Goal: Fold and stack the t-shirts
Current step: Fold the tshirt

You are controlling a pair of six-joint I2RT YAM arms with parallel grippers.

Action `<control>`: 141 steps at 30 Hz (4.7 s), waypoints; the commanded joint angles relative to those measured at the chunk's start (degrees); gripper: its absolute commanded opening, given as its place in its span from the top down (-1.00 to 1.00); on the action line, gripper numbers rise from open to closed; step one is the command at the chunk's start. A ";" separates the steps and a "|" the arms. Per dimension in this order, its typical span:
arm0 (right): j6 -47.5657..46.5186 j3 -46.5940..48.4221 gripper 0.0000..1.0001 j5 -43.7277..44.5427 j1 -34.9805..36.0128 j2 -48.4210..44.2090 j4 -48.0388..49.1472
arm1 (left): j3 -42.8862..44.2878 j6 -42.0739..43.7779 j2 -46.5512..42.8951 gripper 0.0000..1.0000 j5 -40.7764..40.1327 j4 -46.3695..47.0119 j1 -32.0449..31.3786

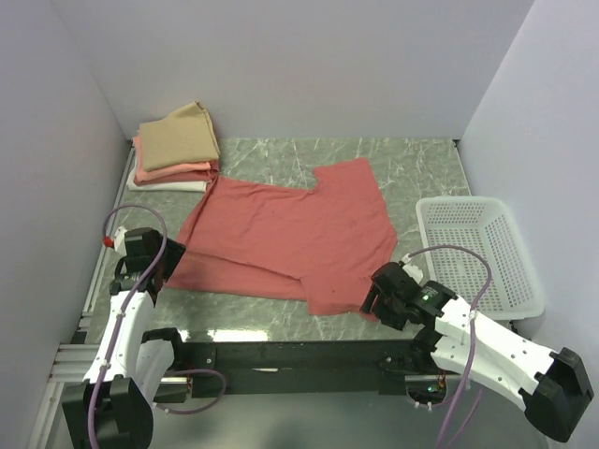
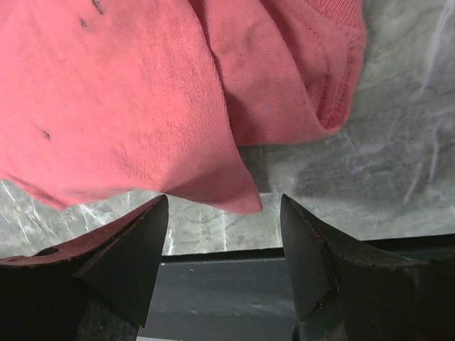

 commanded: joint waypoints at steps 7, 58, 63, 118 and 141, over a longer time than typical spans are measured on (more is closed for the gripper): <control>5.94 -0.57 -0.40 4.22 2.96 1.60 6.36 | 2.11 2.23 0.48 -0.23 3.83 4.35 -0.56; -12.61 25.27 1.00 -6.94 -25.52 36.76 28.67 | 6.50 0.12 16.29 -0.20 4.54 12.26 -7.24; -12.78 26.24 1.00 -9.14 -26.05 37.90 29.73 | 7.82 -0.76 17.96 -0.16 1.21 11.22 -7.94; -29.13 44.51 0.50 9.76 -0.11 57.41 24.37 | 11.60 -5.33 20.69 -0.10 -3.29 9.01 -10.49; -24.30 24.04 0.50 6.60 2.52 43.70 29.56 | 12.04 -4.89 19.64 -0.13 -2.58 9.01 -10.49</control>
